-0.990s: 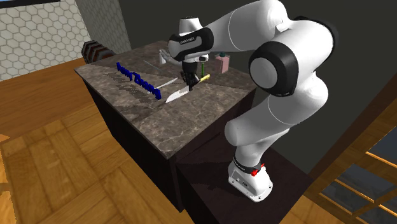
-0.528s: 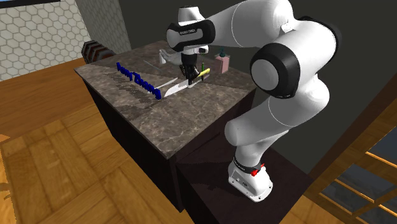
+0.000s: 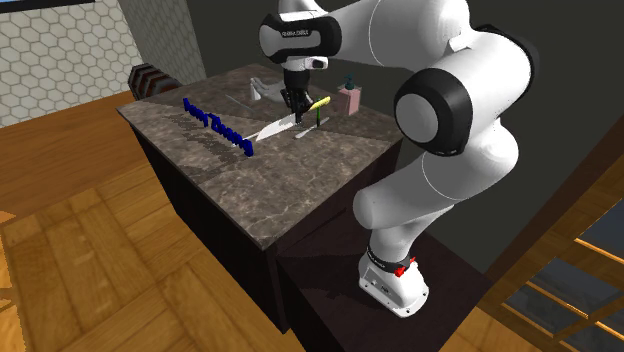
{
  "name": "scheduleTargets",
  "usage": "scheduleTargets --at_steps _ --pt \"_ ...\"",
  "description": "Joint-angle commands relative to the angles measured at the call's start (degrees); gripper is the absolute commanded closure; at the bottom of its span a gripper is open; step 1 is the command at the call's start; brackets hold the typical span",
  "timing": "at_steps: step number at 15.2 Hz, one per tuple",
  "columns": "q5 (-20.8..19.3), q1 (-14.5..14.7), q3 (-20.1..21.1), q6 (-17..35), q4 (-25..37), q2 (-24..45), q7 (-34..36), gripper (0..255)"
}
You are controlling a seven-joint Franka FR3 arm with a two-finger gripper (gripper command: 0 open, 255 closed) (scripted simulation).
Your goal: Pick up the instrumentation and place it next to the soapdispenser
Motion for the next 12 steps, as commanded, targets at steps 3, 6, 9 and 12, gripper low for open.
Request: scheduleTargets --at_steps 3,6,9,12 --pt "-0.3 -0.2 -0.4 -3.2 3.1 -0.1 0.0 255" --pt "-0.5 -0.3 -0.7 -5.5 5.5 0.0 0.1 255" --pt "-0.7 -0.4 -0.9 -7.7 8.0 0.3 0.3 255" --pt "-1.7 -1.4 -2.8 -8.0 8.7 1.0 -2.3 255"
